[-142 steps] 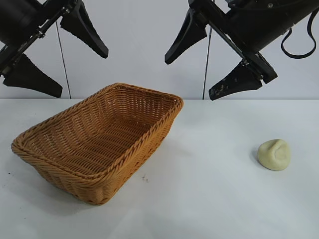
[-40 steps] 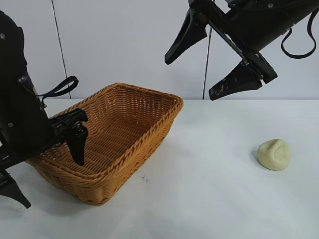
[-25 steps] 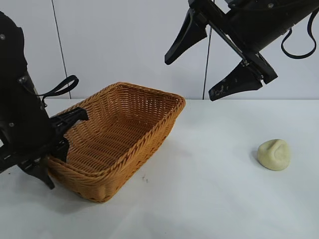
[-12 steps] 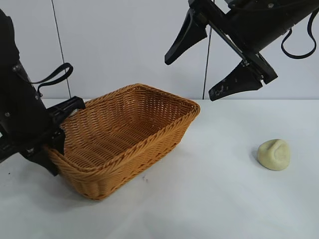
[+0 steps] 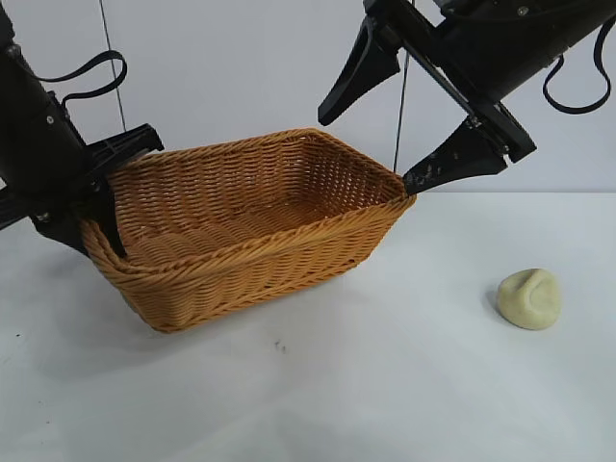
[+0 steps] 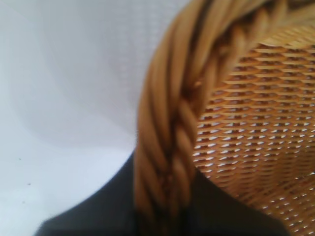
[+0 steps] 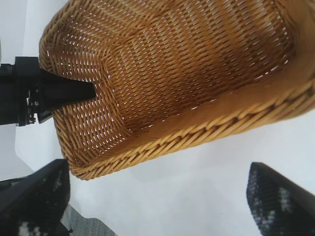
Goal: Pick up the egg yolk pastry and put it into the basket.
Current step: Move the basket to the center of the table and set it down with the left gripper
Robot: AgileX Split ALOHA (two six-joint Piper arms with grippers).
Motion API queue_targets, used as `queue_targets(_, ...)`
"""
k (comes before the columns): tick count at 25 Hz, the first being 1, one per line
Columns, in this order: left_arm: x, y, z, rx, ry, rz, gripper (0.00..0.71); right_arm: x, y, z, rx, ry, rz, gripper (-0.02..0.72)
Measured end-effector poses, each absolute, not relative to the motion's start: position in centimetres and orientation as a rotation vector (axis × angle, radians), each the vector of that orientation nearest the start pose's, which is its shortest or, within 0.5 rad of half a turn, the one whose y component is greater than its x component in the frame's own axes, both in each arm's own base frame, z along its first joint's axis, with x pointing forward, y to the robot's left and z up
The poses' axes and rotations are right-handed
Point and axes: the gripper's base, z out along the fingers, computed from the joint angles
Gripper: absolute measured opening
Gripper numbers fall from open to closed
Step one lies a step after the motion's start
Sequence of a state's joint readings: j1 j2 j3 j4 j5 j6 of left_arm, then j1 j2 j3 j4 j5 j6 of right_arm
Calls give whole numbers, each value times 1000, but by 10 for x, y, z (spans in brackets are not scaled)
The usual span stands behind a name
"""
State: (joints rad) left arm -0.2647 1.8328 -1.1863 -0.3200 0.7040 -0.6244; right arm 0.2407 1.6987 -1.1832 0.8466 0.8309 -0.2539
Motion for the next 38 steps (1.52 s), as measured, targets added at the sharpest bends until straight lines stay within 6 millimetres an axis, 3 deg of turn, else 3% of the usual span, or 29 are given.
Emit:
queue_targets(7, 357, -117, 188, -614, 2909, -464, 93, 327, 132, 248, -3, 2678, 986, 694)
queue_targets(11, 371, -123, 178, -400, 3010, -452, 93, 326, 132, 248, -7, 2684, 990, 694)
queue_targets(17, 395, -133, 187, -142, 3047, -475, 93, 326, 132, 248, -8, 2686, 992, 694)
queue_targets(21, 402, -135, 187, -116, 3049, -478, 93, 326, 132, 248, -9, 2688, 993, 694)
queue_targets(31, 412, -118, 164, -134, 3079, -556, 93, 326, 132, 248, -8, 2686, 994, 694)
queue_targets(38, 408, -119, 133, -117, 3142, -578, 93, 326, 132, 248, -4, 2681, 990, 694)
